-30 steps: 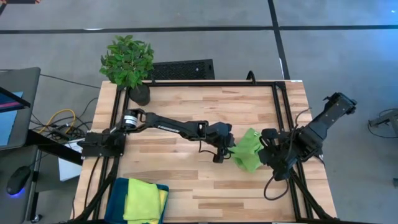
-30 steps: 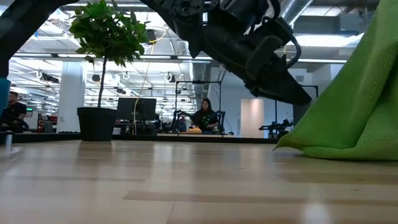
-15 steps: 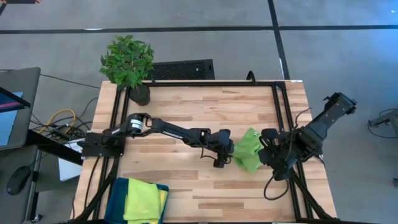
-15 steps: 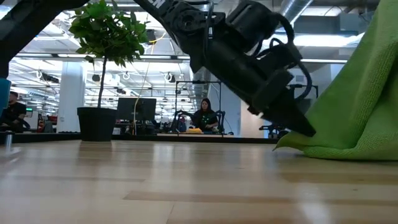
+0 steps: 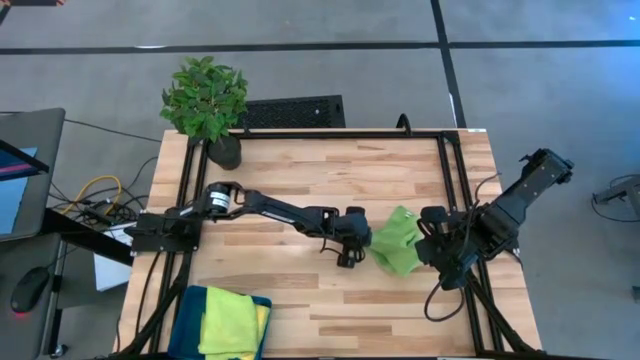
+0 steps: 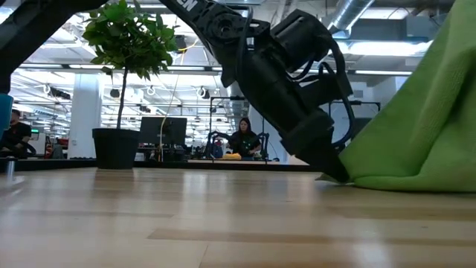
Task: Fold microfiber towels
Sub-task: Fold the green microfiber towel
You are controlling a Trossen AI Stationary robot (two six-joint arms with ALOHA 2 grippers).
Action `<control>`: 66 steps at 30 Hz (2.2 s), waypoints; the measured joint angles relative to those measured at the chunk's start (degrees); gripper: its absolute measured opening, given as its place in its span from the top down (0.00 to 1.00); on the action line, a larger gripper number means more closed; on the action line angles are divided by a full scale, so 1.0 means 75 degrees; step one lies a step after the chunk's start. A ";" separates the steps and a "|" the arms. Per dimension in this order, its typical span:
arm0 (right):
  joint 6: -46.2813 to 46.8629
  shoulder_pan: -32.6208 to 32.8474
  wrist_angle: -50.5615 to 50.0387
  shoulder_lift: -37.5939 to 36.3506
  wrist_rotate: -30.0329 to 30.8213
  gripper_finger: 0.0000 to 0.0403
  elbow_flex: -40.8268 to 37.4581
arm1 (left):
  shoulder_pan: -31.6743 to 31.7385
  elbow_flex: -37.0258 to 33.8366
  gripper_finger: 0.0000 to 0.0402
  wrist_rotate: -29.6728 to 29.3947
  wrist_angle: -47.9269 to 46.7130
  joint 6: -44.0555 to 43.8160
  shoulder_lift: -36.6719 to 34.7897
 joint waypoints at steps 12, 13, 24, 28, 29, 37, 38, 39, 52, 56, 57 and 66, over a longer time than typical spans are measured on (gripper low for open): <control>0.0628 -0.0208 -0.0427 -0.0006 0.0283 0.97 0.0000 | 0.0000 0.0775 1.00 -0.0223 -0.2346 -0.0030 -0.0655; 0.0783 -0.0262 -0.0488 0.0000 0.0317 0.97 0.0000 | 0.0000 0.0797 1.00 -0.0360 -0.2469 -0.0029 -0.0762; 0.1466 -0.1524 -0.0862 0.0051 0.1049 0.97 -0.0003 | 0.0000 0.0781 1.00 -0.2248 -0.4642 -0.0761 -0.2410; 0.1259 -0.2487 -0.0898 0.0173 0.1894 0.98 -0.0003 | 0.0000 0.0782 1.00 -0.3373 -0.5176 -0.1455 -0.3108; 0.1105 -0.2746 -0.0864 0.0214 0.2151 0.98 -0.0003 | 0.0005 0.0784 1.00 -0.3638 -0.5297 -0.1604 -0.3269; -0.0490 -0.5006 -0.0151 0.0176 0.4084 0.97 0.0093 | 0.0641 0.0784 1.00 -0.4855 -0.5778 -0.1753 -0.4108; -0.0712 -0.5258 -0.0026 0.0170 0.4328 0.97 0.0207 | 0.0784 0.0784 1.00 -0.5015 -0.5831 -0.1694 -0.4152; -0.0931 -0.5502 0.0060 0.0172 0.4546 0.97 0.0326 | 0.0921 0.0784 1.00 -0.5181 -0.5809 -0.1626 -0.4200; -0.1410 -0.5753 -0.0039 0.0178 0.2974 0.98 0.0576 | 0.1167 0.0531 1.00 -0.4395 -0.6184 -0.1322 -0.4445; -0.0658 -0.5232 -0.0265 0.0184 0.2331 0.97 -0.0125 | 0.0657 0.0142 1.00 -0.3760 -0.6260 -0.1653 -0.4443; -0.0454 -0.5087 -0.0286 0.0184 0.2180 0.97 -0.0302 | 0.0515 0.0016 1.00 -0.3611 -0.6265 -0.1779 -0.4437; 0.0603 -0.3523 0.0299 0.0187 0.0592 0.97 -0.1497 | -0.0791 -0.0949 1.00 -0.2589 -0.6238 -0.3399 -0.4355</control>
